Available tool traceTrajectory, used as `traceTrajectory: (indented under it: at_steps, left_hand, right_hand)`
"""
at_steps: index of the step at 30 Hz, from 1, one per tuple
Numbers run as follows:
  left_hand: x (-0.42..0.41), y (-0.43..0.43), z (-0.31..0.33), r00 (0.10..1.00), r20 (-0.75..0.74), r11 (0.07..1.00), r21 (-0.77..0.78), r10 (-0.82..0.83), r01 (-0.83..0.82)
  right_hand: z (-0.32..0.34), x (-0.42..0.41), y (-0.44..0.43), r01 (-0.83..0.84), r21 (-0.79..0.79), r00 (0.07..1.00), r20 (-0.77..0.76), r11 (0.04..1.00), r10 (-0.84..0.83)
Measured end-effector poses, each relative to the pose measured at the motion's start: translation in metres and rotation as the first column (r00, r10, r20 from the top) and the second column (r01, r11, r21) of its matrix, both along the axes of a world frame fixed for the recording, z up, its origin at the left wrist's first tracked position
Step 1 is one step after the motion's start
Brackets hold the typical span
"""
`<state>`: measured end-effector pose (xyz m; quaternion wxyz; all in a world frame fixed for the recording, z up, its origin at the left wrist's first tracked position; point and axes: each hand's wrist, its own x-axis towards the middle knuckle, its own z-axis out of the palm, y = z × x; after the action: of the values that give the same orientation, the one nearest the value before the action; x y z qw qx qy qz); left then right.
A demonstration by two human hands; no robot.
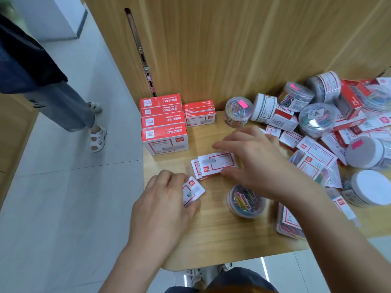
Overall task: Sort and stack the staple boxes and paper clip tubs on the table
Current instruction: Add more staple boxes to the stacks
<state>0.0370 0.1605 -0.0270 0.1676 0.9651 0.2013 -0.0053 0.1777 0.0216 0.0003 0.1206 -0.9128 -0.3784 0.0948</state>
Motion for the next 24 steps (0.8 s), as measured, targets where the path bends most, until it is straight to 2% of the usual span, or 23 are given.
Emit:
traceTrajectory:
  at_steps: [3, 7, 9, 11, 13, 14, 16, 17, 20, 24]
  left_hand:
    - [0.001, 0.005, 0.000, 1.000, 0.017, 0.999, 0.035, -0.009, 0.009]
    - [-0.005, 0.014, -0.006, 0.995, -0.054, 0.996, 0.047, -0.078, 0.081]
    - [-0.009, 0.014, -0.004, 0.992, 0.026, 0.993, -0.003, -0.121, 0.121]
    - [-0.009, 0.010, 0.008, 0.978, 0.195, 0.990, -0.104, -0.071, 0.092]
    - [-0.001, 0.005, 0.019, 0.944, 0.328, 0.981, -0.167, -0.036, 0.096]
    - [0.007, 0.001, 0.024, 0.935, 0.350, 0.983, -0.145, -0.059, 0.116]
    - [0.027, -0.003, 0.025, 0.927, 0.343, 0.984, -0.032, -0.154, 0.175]
    - [0.037, -0.005, 0.022, 0.927, 0.321, 0.980, 0.023, -0.195, 0.199]
    - [0.056, -0.005, 0.010, 0.940, 0.222, 0.965, 0.086, -0.260, 0.246]
    - [0.057, -0.001, 0.002, 0.943, 0.199, 0.962, 0.007, -0.269, 0.273]
  right_hand:
    - [-0.004, 0.001, 0.009, -0.054, -0.008, 0.999, -0.005, 0.999, 0.054]
    - [-0.003, 0.007, 0.014, -0.110, -0.032, 0.994, -0.019, 0.993, 0.110]
    - [-0.002, 0.010, 0.016, -0.134, -0.036, 0.990, -0.045, 0.990, 0.132]
    - [-0.001, 0.011, 0.015, -0.145, -0.034, 0.987, -0.068, 0.989, 0.143]
    - [0.000, 0.013, 0.009, -0.121, 0.058, 0.988, -0.089, 0.991, 0.126]
    - [0.002, 0.014, 0.003, -0.081, 0.144, 0.987, -0.125, 0.986, 0.100]
    - [0.008, 0.016, -0.012, -0.003, 0.287, 0.973, -0.219, 0.958, 0.069]
    - [0.011, 0.016, -0.018, 0.007, 0.306, 0.967, -0.245, 0.952, 0.072]
    - [0.009, 0.015, -0.022, -0.026, 0.236, 0.978, -0.193, 0.971, 0.073]
    - [0.001, 0.012, -0.011, -0.059, 0.092, 0.994, -0.085, 0.994, 0.067]
